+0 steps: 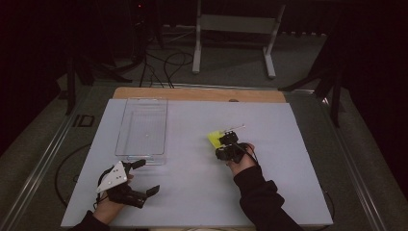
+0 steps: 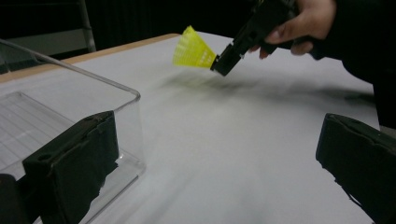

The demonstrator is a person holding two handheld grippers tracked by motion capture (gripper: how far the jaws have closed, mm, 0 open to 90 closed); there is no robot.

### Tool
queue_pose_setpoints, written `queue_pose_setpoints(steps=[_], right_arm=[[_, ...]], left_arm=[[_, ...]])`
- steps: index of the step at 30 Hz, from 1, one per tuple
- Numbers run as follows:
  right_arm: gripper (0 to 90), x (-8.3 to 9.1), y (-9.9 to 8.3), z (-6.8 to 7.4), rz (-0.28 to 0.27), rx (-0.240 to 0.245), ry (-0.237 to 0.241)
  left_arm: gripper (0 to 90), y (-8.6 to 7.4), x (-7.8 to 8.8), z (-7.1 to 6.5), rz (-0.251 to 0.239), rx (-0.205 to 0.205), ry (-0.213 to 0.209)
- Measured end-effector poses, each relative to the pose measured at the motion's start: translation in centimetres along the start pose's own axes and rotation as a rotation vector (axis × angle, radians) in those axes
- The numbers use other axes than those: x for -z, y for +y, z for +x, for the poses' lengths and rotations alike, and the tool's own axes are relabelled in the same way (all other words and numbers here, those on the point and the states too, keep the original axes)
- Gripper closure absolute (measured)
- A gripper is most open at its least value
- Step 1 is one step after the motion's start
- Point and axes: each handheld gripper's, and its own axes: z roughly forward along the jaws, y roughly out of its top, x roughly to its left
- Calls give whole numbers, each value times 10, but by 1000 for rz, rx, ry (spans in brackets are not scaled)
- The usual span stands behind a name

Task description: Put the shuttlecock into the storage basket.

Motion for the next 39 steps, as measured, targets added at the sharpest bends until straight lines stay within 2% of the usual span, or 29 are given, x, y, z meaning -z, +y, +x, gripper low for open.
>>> queue_pose_setpoints(steps=[21, 39], right_arm=[[656, 40, 22, 7, -73, 81, 19], [656, 66, 46, 36, -110, 256, 116]], left_arm=[[0, 0, -1, 0, 9, -1, 2], [0, -1, -3, 0, 17, 0, -3]])
